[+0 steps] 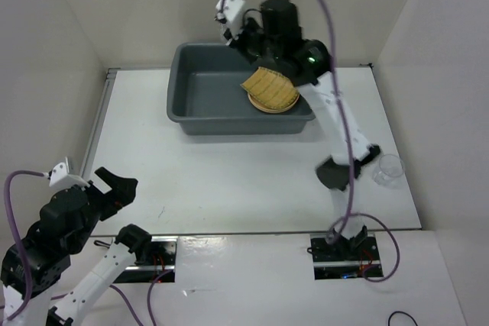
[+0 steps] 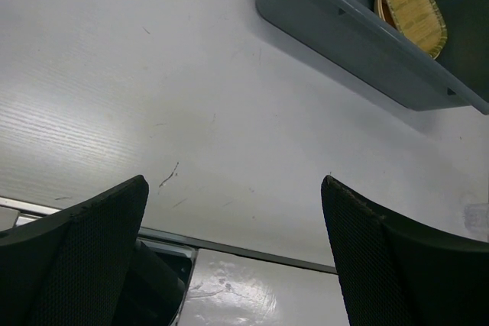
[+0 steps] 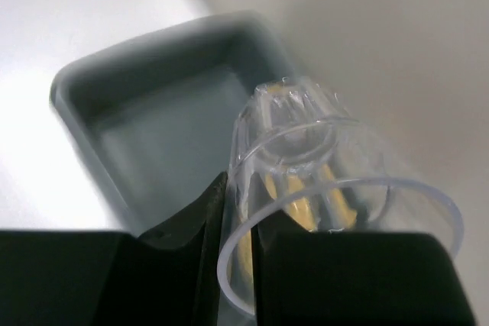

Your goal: Place the mixed dishes into the plastic bin

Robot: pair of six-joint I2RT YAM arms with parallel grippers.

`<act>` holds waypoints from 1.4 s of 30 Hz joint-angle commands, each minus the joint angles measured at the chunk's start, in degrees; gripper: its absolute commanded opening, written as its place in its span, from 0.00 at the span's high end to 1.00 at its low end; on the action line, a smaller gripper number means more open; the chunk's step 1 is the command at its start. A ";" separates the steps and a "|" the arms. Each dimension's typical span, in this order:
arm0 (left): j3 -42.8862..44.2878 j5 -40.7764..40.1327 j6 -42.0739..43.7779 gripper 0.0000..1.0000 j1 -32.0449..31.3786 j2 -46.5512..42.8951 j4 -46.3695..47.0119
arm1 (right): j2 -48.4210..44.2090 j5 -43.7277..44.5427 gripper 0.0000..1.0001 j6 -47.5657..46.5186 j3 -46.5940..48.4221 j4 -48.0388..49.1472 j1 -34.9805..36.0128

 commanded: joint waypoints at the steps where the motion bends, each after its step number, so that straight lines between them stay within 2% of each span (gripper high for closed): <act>1: 0.06 -0.23 -0.10 0.00 0.18 -0.57 1.76 | 16.24 0.64 1.00 0.94 12.31 -12.83 -0.11; 2: 0.06 -0.24 -0.63 0.00 0.18 -1.44 1.07 | 16.23 -0.82 1.00 -0.01 8.03 -11.48 -0.10; 3: 0.06 -0.76 -1.76 0.00 0.18 -1.97 0.54 | 19.02 -3.10 1.00 -0.02 7.98 -11.47 -0.10; 5: 0.06 -1.38 -2.30 0.00 0.18 -2.86 -0.08 | 25.86 -5.40 1.00 1.99 21.54 -14.53 -0.10; 7: 0.06 -1.90 -3.09 0.00 0.18 -3.56 -0.61 | 28.54 -5.41 1.00 2.00 15.68 -11.84 -0.10; 10: 0.06 -1.91 -3.09 0.00 0.18 -2.87 -0.61 | 34.68 -7.95 0.99 3.32 20.80 -11.03 0.52; 12: 0.06 -1.91 -3.09 0.00 0.18 -1.29 -0.61 | 36.52 -7.95 0.98 3.32 19.32 -10.41 1.13; 13: 0.06 -1.39 -2.31 0.00 0.18 -0.67 0.09 | 38.19 -7.95 0.97 3.32 22.28 -11.20 1.13; 16: 0.06 -0.77 -0.90 0.00 0.18 1.62 0.62 | 41.09 -8.82 0.92 3.32 22.21 -12.00 1.75; 19: 0.06 -0.77 -0.37 0.00 0.18 2.85 1.14 | 42.42 -9.36 0.76 3.32 22.22 -12.61 1.75; 22: 0.06 -0.77 -0.37 0.00 0.18 2.85 1.15 | 42.42 -9.98 0.67 3.84 22.22 -12.00 1.75; 27: 0.06 -0.77 -0.98 0.00 0.18 2.33 0.62 | 36.63 -9.72 0.43 4.99 22.22 -11.47 1.75; 30: 0.06 -0.77 -1.51 0.00 0.18 1.80 0.62 | 31.19 -5.42 0.38 4.46 22.22 -10.77 1.05; 32: 0.06 -0.77 -1.51 0.00 0.18 1.80 0.62 | 27.76 -0.50 0.33 6.55 22.22 -9.28 -2.45; 34: 0.06 -1.29 -2.04 0.00 0.18 1.19 0.10 | 22.67 1.01 0.19 8.67 22.22 -9.27 -6.84; 36: 0.06 -1.29 -2.74 0.00 0.18 0.66 0.09 | 18.35 -2.14 0.03 8.68 22.22 -13.29 -16.15; 37: 0.06 -1.29 -2.74 0.00 0.18 0.05 0.09 | 17.39 -5.02 0.01 7.63 22.22 -18.80 -19.49; 38: 0.06 -1.81 -3.26 0.00 0.18 -0.65 -0.43 | 12.33 -4.18 0.01 8.84 15.09 -18.85 -26.14; 40: 0.06 -1.82 -3.27 0.00 0.18 -1.18 -0.44 | 5.02 -9.68 0.01 5.96 1.45 -18.85 -33.64; 41: 0.06 -1.82 -3.27 0.00 0.18 -1.19 -0.44 | 2.29 -11.10 0.01 5.26 -8.44 -18.85 -36.81; 42: 0.06 -1.82 -3.27 0.00 0.18 -1.19 -0.44 | -2.53 -9.90 0.01 3.34 -13.15 -18.85 -41.01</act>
